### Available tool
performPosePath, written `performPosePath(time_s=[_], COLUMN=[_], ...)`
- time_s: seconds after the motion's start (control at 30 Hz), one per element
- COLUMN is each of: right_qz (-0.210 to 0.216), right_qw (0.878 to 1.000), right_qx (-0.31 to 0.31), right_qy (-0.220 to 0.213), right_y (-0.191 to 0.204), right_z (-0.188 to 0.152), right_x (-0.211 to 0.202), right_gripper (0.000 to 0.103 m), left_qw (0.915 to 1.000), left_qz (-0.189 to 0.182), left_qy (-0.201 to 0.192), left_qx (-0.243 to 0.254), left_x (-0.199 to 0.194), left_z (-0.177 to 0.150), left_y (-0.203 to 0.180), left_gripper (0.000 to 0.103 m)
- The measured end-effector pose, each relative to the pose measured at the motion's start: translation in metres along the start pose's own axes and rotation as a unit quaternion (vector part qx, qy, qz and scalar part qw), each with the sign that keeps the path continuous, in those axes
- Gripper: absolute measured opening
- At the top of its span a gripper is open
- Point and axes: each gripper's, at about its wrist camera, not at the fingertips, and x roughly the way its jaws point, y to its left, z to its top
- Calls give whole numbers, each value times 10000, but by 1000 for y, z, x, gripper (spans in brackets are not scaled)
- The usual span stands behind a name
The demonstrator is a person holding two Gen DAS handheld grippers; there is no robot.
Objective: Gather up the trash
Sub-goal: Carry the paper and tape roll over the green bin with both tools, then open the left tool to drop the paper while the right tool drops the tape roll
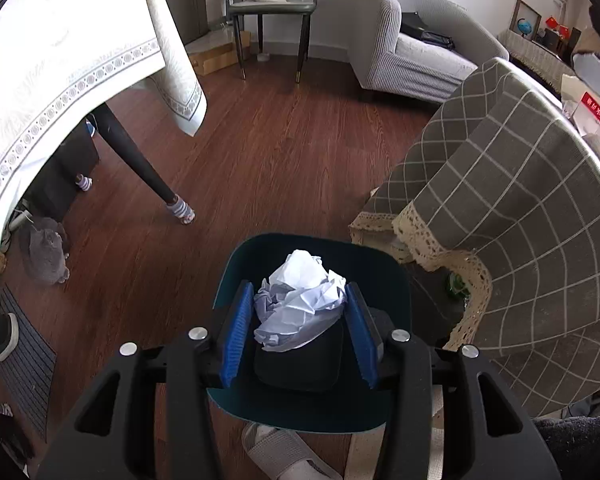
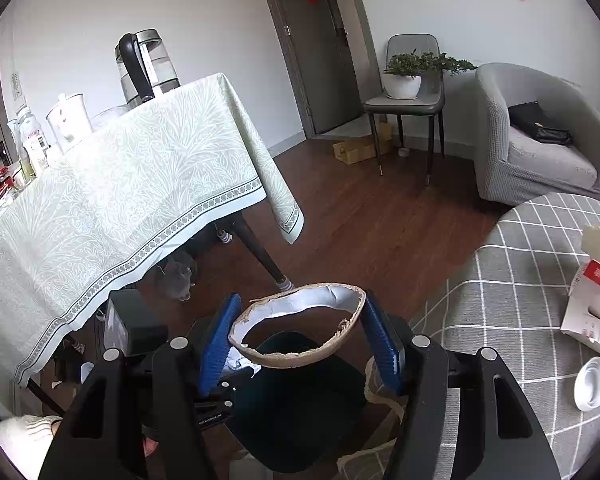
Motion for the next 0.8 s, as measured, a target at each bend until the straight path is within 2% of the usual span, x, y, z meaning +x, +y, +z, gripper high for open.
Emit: performPosePath(time_s=[0.3, 0.37, 0.4, 0.43, 0.63, 0.8], right_qz=[96, 158, 194, 209, 91, -21], right_qw=[9989, 9984, 9980, 9976, 9951, 9927], right_qx=[-166, -107, -69, -37, 32, 69], right_qy=[428, 531, 591, 666, 980, 1203], right_y=[25, 26, 25, 24, 21, 22], right_z=[-10, -13, -15, -17, -30, -40], right_x=[45, 54, 59, 65, 94, 115], right_gripper=[62, 62, 62, 62, 62, 62], left_qw=[9982, 9975, 9972, 9972, 9974, 9990], left_qz=[47, -47, -107, -134, -113, -109], left_qy=[567, 682, 710, 709, 680, 424], left_qx=[206, 192, 188, 198, 188, 4], left_x=[35, 41, 42, 43, 34, 16], left_z=[-16, -19, -20, -22, -26, -25], left_y=[11, 14, 14, 16, 27, 43], left_gripper=[50, 53, 59, 63, 65, 65])
